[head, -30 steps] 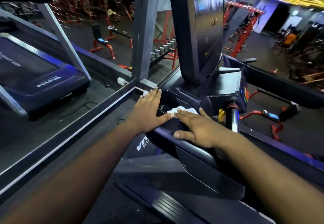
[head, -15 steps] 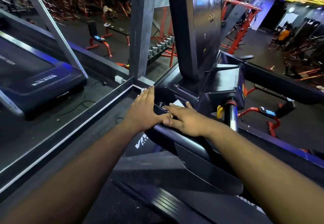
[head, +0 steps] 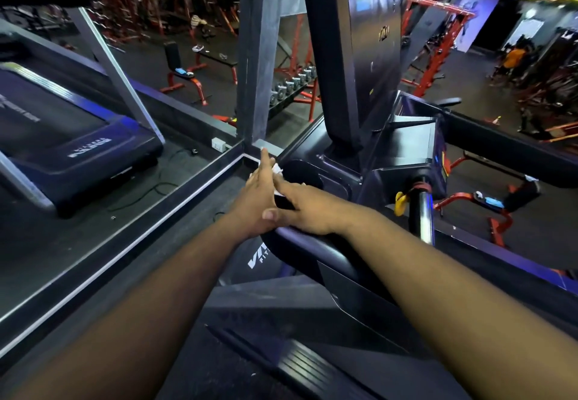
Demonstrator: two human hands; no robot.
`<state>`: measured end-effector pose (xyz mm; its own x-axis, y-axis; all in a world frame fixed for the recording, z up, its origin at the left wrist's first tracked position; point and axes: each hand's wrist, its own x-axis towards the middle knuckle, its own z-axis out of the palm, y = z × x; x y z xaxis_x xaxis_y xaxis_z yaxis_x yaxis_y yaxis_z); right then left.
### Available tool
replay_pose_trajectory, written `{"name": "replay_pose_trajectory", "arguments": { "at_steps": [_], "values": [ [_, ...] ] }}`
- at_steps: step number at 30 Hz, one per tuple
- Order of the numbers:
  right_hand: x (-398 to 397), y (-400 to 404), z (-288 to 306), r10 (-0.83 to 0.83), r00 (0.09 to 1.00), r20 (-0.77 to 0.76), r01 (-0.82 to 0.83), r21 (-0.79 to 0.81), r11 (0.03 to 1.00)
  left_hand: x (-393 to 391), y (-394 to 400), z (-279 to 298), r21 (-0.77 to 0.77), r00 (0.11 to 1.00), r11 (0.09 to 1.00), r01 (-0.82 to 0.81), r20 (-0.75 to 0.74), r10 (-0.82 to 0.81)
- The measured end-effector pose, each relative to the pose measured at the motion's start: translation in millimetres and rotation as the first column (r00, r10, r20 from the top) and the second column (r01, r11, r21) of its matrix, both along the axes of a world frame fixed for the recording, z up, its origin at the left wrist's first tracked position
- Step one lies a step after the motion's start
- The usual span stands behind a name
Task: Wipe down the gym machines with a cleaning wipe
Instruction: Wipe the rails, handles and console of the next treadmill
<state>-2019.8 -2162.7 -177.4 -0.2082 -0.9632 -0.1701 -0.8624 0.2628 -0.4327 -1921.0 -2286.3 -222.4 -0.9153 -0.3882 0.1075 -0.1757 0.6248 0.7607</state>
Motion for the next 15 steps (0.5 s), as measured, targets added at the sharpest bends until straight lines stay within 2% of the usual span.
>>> {"name": "replay_pose_trajectory", "arguments": {
  "at_steps": [3,7,10,13,15],
  "values": [
    [-11,-4,0,-0.006,1.000,-0.008,0.007,0.120,0.993,2,1,0,0.055,1.000,0.998,0.015,-0.016,-0.015],
    [-14,-5,3,-0.041,0.999,-0.030,0.045,0.143,0.989,0,2,2,0.093,1.000,0.996,-0.011,-0.021,0.013],
    [-24,-10,7,-0.086,0.982,-0.165,0.112,0.151,0.982,3,5,2,0.117,1.000,0.993,-0.017,-0.018,0.020],
    [-34,-12,11,-0.067,0.936,-0.346,0.135,0.176,0.975,3,5,3,0.112,1.000,0.994,-0.018,-0.001,0.018],
    [-38,-13,12,-0.048,0.911,-0.410,0.128,0.169,0.977,3,4,4,0.092,1.000,0.995,-0.023,0.003,0.023]
  ]
}}
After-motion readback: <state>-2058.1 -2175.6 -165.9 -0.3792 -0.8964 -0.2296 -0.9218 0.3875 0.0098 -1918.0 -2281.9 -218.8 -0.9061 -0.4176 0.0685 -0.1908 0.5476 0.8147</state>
